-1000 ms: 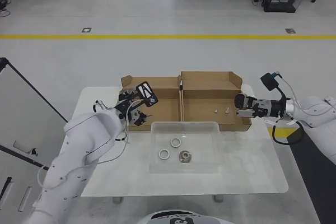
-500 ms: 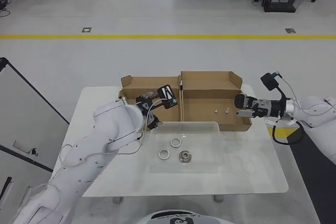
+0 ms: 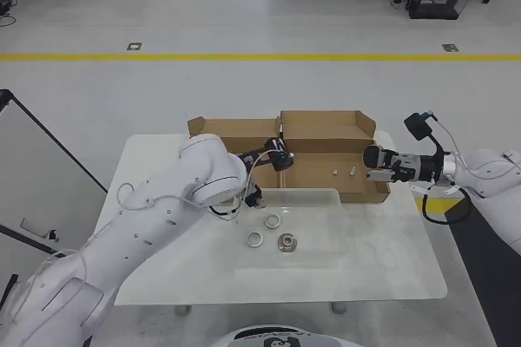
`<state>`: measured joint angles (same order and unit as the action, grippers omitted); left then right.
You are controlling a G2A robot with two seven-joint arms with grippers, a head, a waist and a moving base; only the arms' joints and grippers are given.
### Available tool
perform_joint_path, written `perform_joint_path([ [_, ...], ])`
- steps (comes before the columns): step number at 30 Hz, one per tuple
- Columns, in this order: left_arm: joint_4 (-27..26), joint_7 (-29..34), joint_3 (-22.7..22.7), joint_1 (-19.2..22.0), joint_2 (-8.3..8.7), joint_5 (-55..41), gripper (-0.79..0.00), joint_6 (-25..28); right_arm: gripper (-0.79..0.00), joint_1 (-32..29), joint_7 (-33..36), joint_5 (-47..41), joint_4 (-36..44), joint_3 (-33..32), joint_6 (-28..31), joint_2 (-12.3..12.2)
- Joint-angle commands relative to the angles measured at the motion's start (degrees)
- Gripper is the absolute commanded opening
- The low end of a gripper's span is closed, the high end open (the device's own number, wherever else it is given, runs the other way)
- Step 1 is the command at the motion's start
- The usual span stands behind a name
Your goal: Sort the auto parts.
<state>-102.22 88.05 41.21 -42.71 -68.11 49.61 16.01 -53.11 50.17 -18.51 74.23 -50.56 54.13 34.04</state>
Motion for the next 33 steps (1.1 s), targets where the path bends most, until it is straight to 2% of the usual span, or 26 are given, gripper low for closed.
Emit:
perform_joint_path([
  [1,1.9,-0.05,-1.23,1.33,-0.35,-1.55,0.0,-0.34,0.0,0.0,0.0,0.0,0.0,0.0,0.0,0.0],
  [7,4.11,-0.06,-5.48,4.0,-1.46,-5.52,0.0,0.23,0.0,0.0,0.0,0.0,0.0,0.0,0.0,0.0],
  [11,4.36,-1.57,-6.57,3.7,-1.7,-6.58,0.0,1.68,0.0,0.0,0.0,0.0,0.0,0.0,0.0,0.0],
  [15,3.77,-3.88,-7.9,2.89,-1.57,-3.03,0.0,3.85,0.0,0.0,0.0,0.0,0.0,0.0,0.0,0.0],
  [22,3.89,-7.34,-8.63,1.39,-1.16,-3.93,0.0,7.57,0.0,0.0,0.0,0.0,0.0,0.0,0.0,0.0],
  [27,4.51,-10.34,-10.54,1.66,-0.63,-4.33,0.0,10.57,0.0,0.0,0.0,0.0,0.0,0.0,0.0,0.0],
  [33,5.48,-11.32,-12.81,2.35,-0.55,-5.77,0.0,11.54,0.0,0.0,0.0,0.0,0.0,0.0,0.0,0.0],
])
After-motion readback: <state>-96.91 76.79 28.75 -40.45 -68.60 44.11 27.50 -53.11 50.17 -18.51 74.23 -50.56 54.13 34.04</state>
